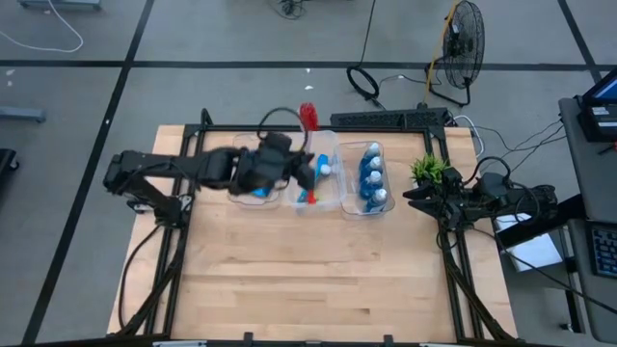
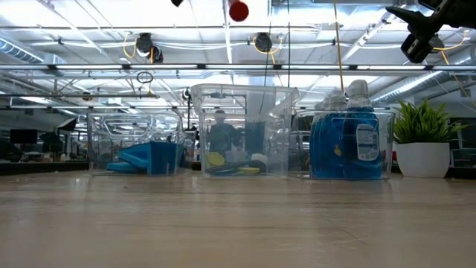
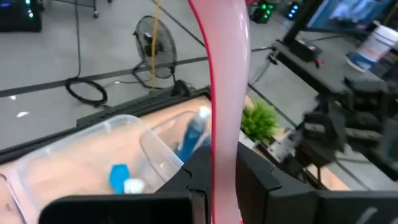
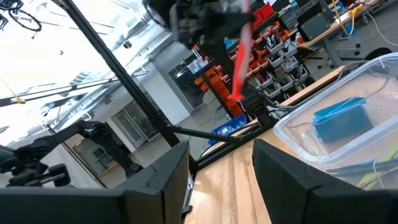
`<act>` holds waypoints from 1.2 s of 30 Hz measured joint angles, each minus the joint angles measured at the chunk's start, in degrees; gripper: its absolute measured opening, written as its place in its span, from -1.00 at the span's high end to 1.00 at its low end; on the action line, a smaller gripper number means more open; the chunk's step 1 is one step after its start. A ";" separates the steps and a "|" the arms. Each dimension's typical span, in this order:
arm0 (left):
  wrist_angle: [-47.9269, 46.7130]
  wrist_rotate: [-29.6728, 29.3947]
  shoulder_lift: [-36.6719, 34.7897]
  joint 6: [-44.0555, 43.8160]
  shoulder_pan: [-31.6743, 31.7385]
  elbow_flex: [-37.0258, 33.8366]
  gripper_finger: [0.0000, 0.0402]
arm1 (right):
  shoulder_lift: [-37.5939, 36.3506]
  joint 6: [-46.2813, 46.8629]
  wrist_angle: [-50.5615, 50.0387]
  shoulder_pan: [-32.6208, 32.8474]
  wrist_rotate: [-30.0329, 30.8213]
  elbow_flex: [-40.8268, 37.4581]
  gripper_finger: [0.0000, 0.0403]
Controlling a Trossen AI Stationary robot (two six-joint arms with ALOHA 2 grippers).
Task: Pick & Place Kitchen Sink Supplies
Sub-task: Put the red dish brush into the white bin
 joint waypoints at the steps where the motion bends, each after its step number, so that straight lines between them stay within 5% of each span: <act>1: 0.02 0.80 -0.02 -0.08 1.38 0.00 0.79 | 0.00 0.00 0.00 -0.01 0.00 0.00 0.17; 16: -7.23 15.09 9.64 -13.04 14.91 -0.04 0.79 | 0.02 0.00 -0.13 0.01 0.02 0.00 0.17; 36: -8.86 17.91 18.29 -10.91 15.33 -0.04 0.79 | 0.02 0.00 -0.13 0.01 -0.02 0.00 0.17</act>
